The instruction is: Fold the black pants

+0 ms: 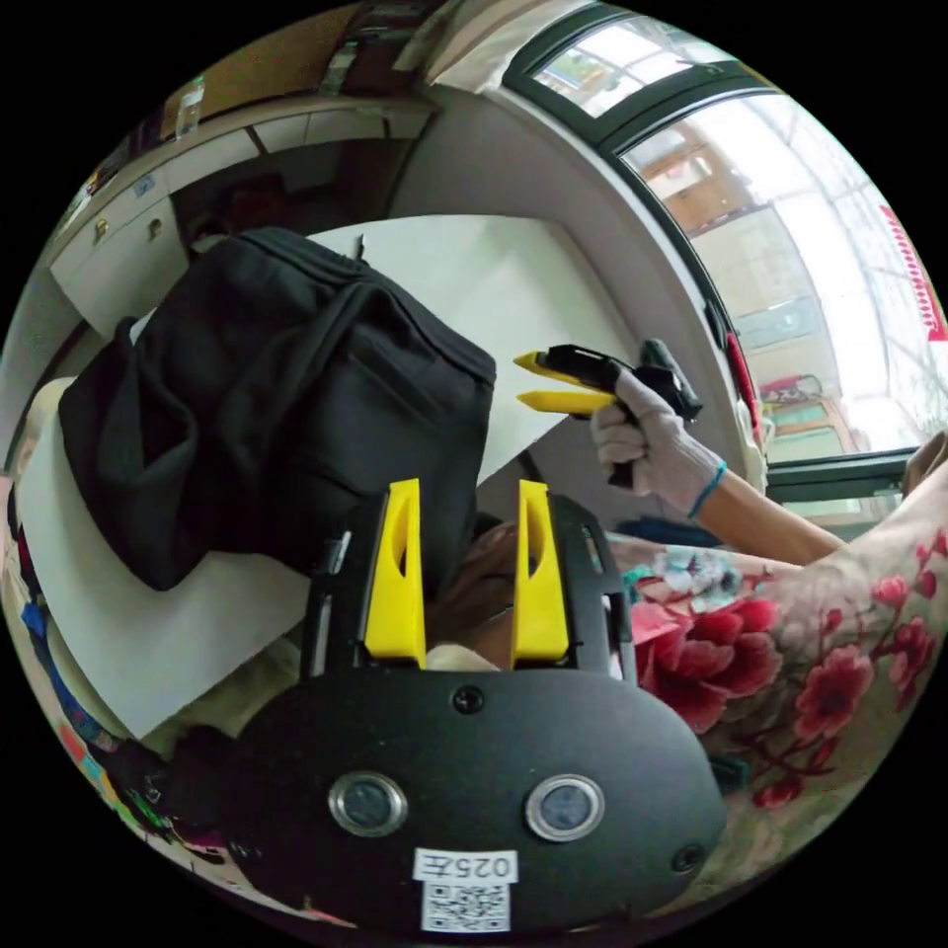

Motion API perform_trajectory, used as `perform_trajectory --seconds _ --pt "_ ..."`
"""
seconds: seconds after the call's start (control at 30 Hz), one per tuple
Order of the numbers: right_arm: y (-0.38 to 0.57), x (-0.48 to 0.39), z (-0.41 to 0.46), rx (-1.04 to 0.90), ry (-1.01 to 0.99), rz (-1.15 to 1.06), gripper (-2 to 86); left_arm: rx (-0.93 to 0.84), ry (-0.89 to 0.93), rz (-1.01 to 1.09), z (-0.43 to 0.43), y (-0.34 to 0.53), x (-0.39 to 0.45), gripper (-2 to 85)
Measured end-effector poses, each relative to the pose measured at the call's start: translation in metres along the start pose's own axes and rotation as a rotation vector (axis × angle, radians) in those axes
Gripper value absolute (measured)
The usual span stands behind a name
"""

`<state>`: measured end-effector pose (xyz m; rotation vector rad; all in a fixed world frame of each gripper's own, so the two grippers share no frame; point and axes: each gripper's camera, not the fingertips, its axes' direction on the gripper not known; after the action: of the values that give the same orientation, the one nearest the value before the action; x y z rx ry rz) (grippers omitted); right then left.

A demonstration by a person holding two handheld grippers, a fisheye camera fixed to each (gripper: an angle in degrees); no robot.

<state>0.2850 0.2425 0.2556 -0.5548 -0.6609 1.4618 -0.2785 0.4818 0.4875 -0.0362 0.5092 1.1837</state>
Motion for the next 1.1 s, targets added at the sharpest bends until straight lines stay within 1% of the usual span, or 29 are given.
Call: perform_trajectory --seconds 0.07,0.17,0.23,0.3,0.33,0.37,0.43,0.47,0.5,0.53,0.57,0.6,0.63,0.7,0.73,0.77,0.83,0.9,0.93,0.97,1.0,1.03,1.1 --pt "0.0 0.006 0.004 -0.022 -0.04 -0.024 15.8 0.003 -0.001 -0.032 0.009 0.008 -0.004 9.9" --pt "-0.014 0.005 0.03 -0.039 -0.175 -0.019 15.9 0.027 -0.012 -0.084 0.017 0.024 -0.012 9.9" --pt "-0.018 -0.002 0.043 -0.038 -0.133 -0.018 13.7 0.031 -0.033 -0.102 0.02 0.032 -0.014 9.8" --pt "-0.012 -0.013 0.044 -0.002 0.04 -0.118 8.4 0.026 -0.053 -0.102 0.023 0.04 -0.014 9.9" --pt "-0.011 -0.012 0.043 -0.002 0.035 -0.123 7.5 0.023 -0.056 -0.098 0.024 0.041 -0.014 9.9" --pt "-0.012 -0.003 0.039 -0.031 -0.031 -0.095 6.9 0.019 -0.071 -0.087 0.024 0.044 -0.011 10.0" --pt "-0.012 0.019 0.027 -0.066 -0.246 -0.005 6.4 0.021 -0.091 -0.058 0.021 0.049 -0.006 10.5" --pt "-0.007 0.03 0.016 -0.068 -0.481 0.043 6.2 0.025 -0.105 -0.036 0.018 0.053 -0.001 10.8" --pt "0.001 0.026 0.003 -0.071 -0.67 0.046 6.1 0.033 -0.108 -0.003 0.013 0.059 0.004 11.1" --pt "0.007 0.019 -0.003 -0.078 -0.729 0.032 6.0 0.041 -0.106 0.01 0.011 0.063 0.006 11.2" --pt "0.021 -0.006 -0.017 -0.107 -0.784 -0.03 6.0 0.064 -0.111 0.009 0.003 0.07 0.008 11.4" --pt "0.037 -0.04 -0.031 -0.146 -0.799 -0.125 5.9 0.081 -0.133 0.034 -0.005 0.077 0.012 11.5" --pt "0.046 -0.058 -0.037 -0.157 -0.809 -0.167 5.9 0.093 -0.162 0.041 -0.011 0.081 0.015 11.6" --pt "0.084 -0.128 -0.05 -0.237 -0.871 -0.351 5.5 0.142 -0.261 0.08 -0.034 0.091 0.023 12.1" --pt "0.093 -0.145 -0.051 -0.259 -0.889 -0.393 5.4 0.159 -0.28 0.08 -0.04 0.093 0.025 12.2" --pt "0.113 -0.175 -0.051 -0.293 -0.936 -0.462 5.2 0.198 -0.296 0.086 -0.054 0.097 0.027 12.7" --pt "0.141 -0.21 -0.044 -0.335 -1.076 -0.489 5.0 0.289 -0.301 0.088 -0.084 0.105 0.032 13.6" --pt "0.176 -0.246 -0.024 -0.411 -1.311 -0.456 4.9 0.465 -0.332 0.064 -0.143 0.122 0.04 14.7" --pt "0.185 -0.255 -0.02 -0.424 -1.353 -0.461 4.9 0.531 -0.334 0.051 -0.162 0.129 0.042 14.4" --pt "0.205 -0.275 -0.018 -0.436 -1.371 -0.526 4.9 0.659 -0.328 0.057 -0.203 0.145 0.047 14.0" --pt "0.227 -0.295 -0.021 -0.441 -1.324 -0.638 4.9 0.783 -0.334 0.047 -0.245 0.161 0.051 13.7" --pt "0.239 -0.305 -0.023 -0.446 -1.286 -0.701 5.0 0.843 -0.344 0.047 -0.266 0.17 0.052 13.6" --pt "0.297 -0.344 -0.031 -0.48 -1.059 -1.028 5.0 1.003 -0.368 0.116 -0.338 0.197 0.055 12.9"
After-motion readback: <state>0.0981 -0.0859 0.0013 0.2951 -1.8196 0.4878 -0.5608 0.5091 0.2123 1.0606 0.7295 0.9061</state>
